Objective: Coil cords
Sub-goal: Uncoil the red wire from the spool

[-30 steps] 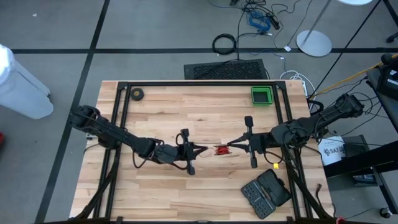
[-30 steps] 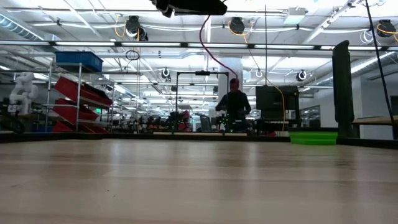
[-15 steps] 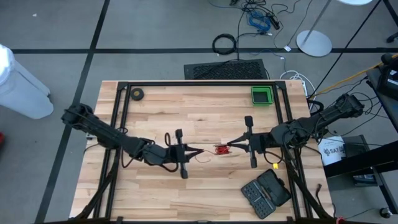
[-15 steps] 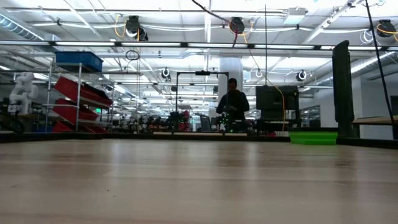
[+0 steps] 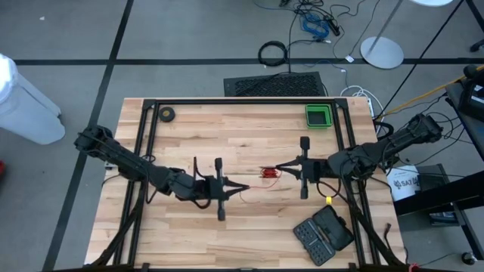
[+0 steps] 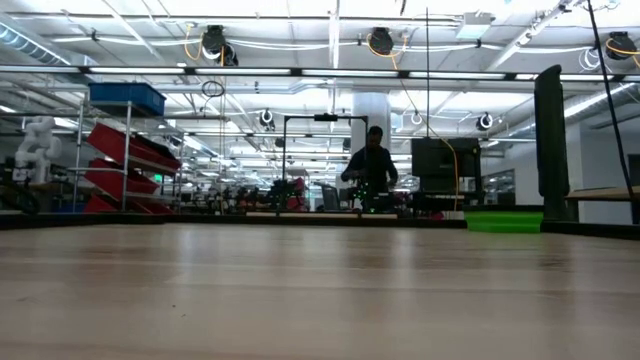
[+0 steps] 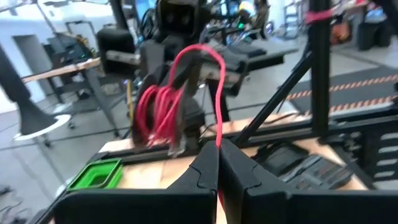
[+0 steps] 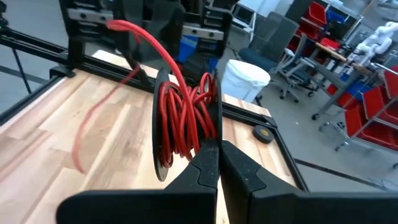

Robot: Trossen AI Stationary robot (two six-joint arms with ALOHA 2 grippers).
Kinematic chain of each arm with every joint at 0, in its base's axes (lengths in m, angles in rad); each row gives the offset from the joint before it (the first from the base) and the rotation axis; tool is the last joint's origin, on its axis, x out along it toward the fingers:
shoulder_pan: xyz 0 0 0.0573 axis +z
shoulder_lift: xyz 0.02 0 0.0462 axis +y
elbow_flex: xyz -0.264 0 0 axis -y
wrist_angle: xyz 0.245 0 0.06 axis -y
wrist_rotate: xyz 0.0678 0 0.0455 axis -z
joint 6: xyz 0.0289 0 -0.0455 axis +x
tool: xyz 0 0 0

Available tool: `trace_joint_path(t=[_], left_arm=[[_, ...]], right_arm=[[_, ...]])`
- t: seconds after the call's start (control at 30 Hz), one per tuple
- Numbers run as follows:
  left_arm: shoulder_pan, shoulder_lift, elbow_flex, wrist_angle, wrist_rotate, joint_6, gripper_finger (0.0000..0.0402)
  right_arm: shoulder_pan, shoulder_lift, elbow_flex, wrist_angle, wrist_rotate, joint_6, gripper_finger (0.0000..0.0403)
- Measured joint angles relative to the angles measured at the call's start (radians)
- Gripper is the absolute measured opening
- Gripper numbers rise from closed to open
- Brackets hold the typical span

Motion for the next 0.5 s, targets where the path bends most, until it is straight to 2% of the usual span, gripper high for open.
trace_joint_path(t=[0.23, 0.4, 0.5], left_arm=[[0.003, 0.0, 0.0, 0.008, 0.06, -0.048, 0.0004], [0.011, 0.017, 0.0, 0.01, 0.067, -0.049, 0.0004], [0.022, 0.033, 0.0, 0.026, 0.112, -0.049, 0.0004]], right_arm=[[0.001, 0.0, 0.0, 0.004, 0.073, 0.025, 0.0], [0.0, 0.0, 0.0, 0.061, 0.078, 0.027, 0.0], [0.0, 0.0, 0.0, 0.079, 0.077, 0.027, 0.0]])
